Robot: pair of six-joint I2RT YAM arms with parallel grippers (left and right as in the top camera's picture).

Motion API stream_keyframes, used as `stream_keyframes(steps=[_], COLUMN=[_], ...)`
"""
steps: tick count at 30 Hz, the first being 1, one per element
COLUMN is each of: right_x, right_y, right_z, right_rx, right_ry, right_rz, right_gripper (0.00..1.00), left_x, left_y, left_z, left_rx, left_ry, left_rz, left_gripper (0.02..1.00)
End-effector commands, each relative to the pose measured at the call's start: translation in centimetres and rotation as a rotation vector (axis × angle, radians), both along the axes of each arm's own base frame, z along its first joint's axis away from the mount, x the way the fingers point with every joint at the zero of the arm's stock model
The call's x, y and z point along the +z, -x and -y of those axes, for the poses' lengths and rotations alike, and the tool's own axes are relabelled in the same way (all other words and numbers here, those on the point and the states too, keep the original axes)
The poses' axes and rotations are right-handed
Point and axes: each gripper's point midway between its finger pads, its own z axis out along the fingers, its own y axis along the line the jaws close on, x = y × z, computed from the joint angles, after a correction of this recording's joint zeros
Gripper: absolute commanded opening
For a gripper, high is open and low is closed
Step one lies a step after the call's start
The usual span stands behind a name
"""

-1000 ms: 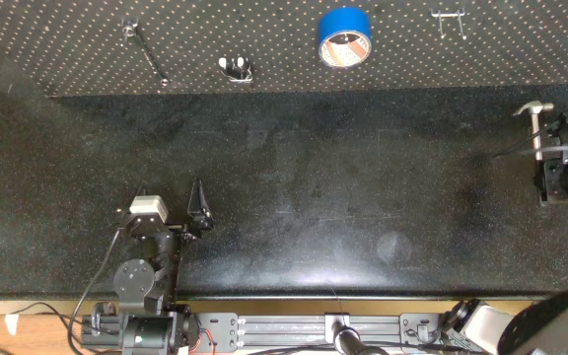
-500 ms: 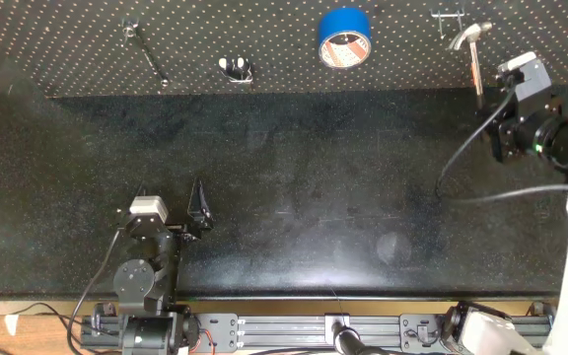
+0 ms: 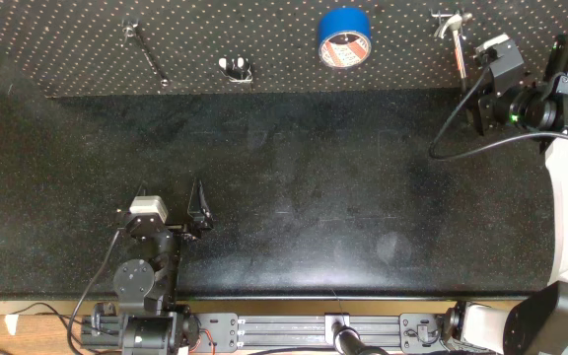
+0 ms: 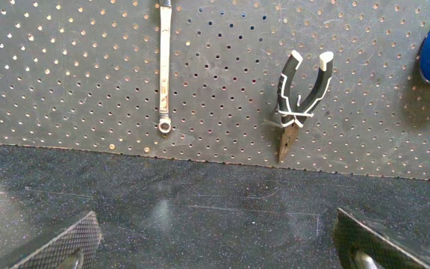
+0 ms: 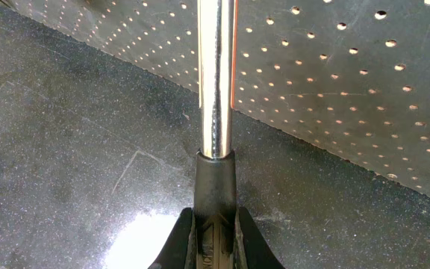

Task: Place Tools Onto Pegboard

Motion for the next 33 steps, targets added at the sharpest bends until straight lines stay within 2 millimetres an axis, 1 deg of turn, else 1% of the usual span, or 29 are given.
stream_keyframes(steps=[1, 6, 9, 10, 11, 12, 14, 15, 16, 17, 18, 19, 20, 21, 22, 24, 25, 26, 27, 28, 29, 30, 31, 32, 33], right_x=[0.7, 0.8, -0.5, -0.7, -0.8, -0.8, -0.8, -0.9, 0.0, 2.2, 4.3, 5.8, 6.3, 6.2, 5.7, 6.4, 6.5, 6.0, 4.6, 3.8, 3.6, 2.8, 1.7, 0.2, -0.2], right_y=[-0.9, -1.3, -1.2, -1.2, -1.1, -1.1, -1.0, -0.2, 1.1, 2.2, 3.6, 4.2, 4.4, 4.3, 3.9, 4.0, 2.4, 1.4, 2.0, 3.0, 3.9, 4.8, 5.1, 5.4, 5.5], right_z=[0.0, 0.1, 0.1, 0.1, 0.1, 0.1, 0.0, -0.3, -1.6, -3.3, -4.5, -4.7, -4.8, -4.8, -3.1, -2.2, -2.0, -2.1, -2.9, -3.9, -5.0, -6.5, -7.1, -7.5, -7.6], right_rx=[0.002, 0.004, 0.003, 0.003, 0.003, 0.003, 0.003, 0.007, 0.034, 0.079, 0.107, 0.111, 0.112, 0.112, 0.075, 0.033, -0.021, -0.086, -0.113, -0.083, -0.033, 0.036, 0.05, 0.046, 0.037], right_ry=[0.005, 0.009, -0.002, -0.004, -0.005, -0.005, -0.007, -0.017, -0.041, -0.049, -0.037, -0.026, -0.023, -0.023, 0.07, 0.109, 0.088, 0.01, -0.081, -0.134, -0.162, -0.194, -0.203, -0.204, -0.189], right_rz=[0.034, 0.048, 0.005, -0.004, -0.006, -0.007, -0.014, -0.041, -0.049, 0.004, 0.053, 0.1, 0.114, 0.112, 0.117, 0.166, 0.291, 0.394, 0.482, 0.561, 0.626, 0.644, 0.62, 0.584, 0.58], right_gripper=[0.077, 0.077, 0.082, 0.286, 0.921, 1.0, 1.0, 1.0, 1.0, 0.998, 0.996, 0.996, 0.996, 0.996, 0.996, 0.993, 0.993, 0.993, 0.993, 0.993, 0.991, 0.993, 0.993, 0.993, 0.993], left_x=[-0.1, -0.1, -0.1, -0.1, -0.1, -0.1, -0.1, -0.1, -0.1, -0.1, -0.1, -0.1, -0.1, -0.1, -0.1, -0.1, -0.1, -0.1, -0.1, -0.1, -0.1, -0.1, -0.1, -0.1, -0.1], left_y=[0.0, 0.0, 0.0, 0.0, 0.0, 0.0, 0.0, 0.0, 0.0, 0.0, 0.0, 0.0, 0.0, 0.0, 0.0, 0.0, 0.0, 0.0, 0.0, 0.0, 0.0, 0.0, 0.0, 0.0, 0.0], left_z=[0.1, 0.1, 0.1, 0.1, 0.1, 0.1, 0.1, 0.1, 0.1, 0.1, 0.1, 0.1, 0.1, 0.1, 0.1, 0.1, 0.1, 0.1, 0.1, 0.1, 0.1, 0.1, 0.1, 0.1, 0.1], left_rx=[-0.009, -0.009, -0.009, -0.009, -0.009, -0.009, -0.009, -0.009, -0.009, -0.009, -0.009, -0.009, -0.009, -0.009, -0.009, -0.009, -0.009, -0.009, -0.009, -0.009, -0.009, -0.009, -0.009, -0.009, -0.009], left_ry=[-0.012, -0.012, -0.012, -0.012, -0.012, -0.012, -0.012, -0.012, -0.012, -0.012, -0.012, -0.012, -0.012, -0.012, -0.012, -0.012, -0.012, -0.012, -0.012, -0.012, -0.012, -0.012, -0.012, -0.012, -0.012], left_rz=[-0.001, -0.001, -0.001, -0.001, -0.001, -0.001, -0.001, -0.001, -0.001, -0.001, -0.001, -0.001, -0.001, -0.001, -0.001, -0.001, -0.001, -0.001, -0.001, -0.001, -0.001, -0.001, -0.001, -0.001, -0.001], left_gripper=[0.996, 0.996, 0.996, 0.996, 0.996, 0.996, 0.996, 0.996, 0.996, 0.996, 0.996, 0.996, 0.996, 0.996, 0.996, 0.996, 0.996, 0.996, 0.998, 0.996, 0.996, 0.996, 0.996, 0.996, 0.996])
